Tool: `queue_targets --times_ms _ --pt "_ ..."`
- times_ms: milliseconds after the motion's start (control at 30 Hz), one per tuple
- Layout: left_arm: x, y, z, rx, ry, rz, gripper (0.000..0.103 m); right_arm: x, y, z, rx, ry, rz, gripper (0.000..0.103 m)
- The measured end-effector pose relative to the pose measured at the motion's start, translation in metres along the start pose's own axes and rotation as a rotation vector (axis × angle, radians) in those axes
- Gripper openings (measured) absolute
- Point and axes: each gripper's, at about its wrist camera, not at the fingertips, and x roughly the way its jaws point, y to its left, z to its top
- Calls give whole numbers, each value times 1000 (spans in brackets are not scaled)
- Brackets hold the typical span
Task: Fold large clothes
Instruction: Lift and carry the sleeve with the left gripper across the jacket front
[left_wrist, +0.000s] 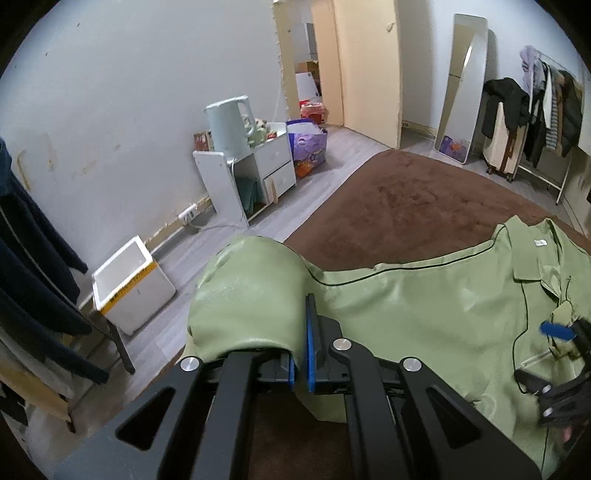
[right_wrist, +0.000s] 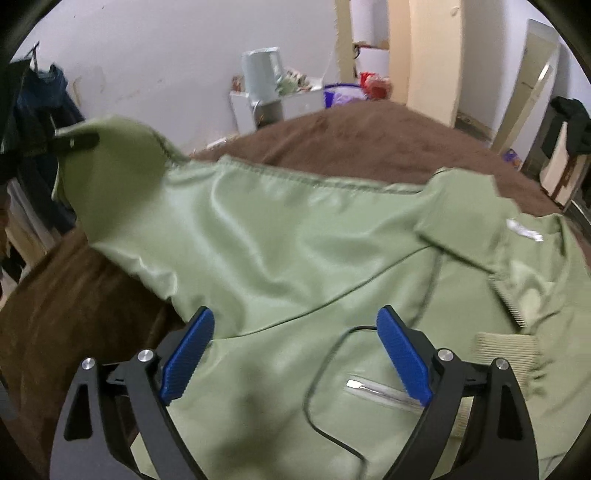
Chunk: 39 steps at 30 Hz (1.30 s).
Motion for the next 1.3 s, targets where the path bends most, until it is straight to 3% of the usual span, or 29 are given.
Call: queue_targets --times_ms 167,567,733,900,1067,1300 --pt "-17 -27 15 65 -34 -3 7 -33 -25 -5 -3 -26 -76 90" --pt "-76 -131 57 217 -158 -139 7 -86 -102 -68 101 16 -234 90" --pt "-95 -182 63 296 -182 -211 7 -105 -124 -87 176 21 -255 90" --pt "-101 -239 57 364 -194 -288 7 -117 -143 -96 201 21 -287 90" --pt "-82 -292 38 403 -132 -371 7 -140 -157 -100 234 -17 -298 90" --pt "-51 -357 -4 427 -61 -412 7 -160 -184 -119 295 -11 -317 90"
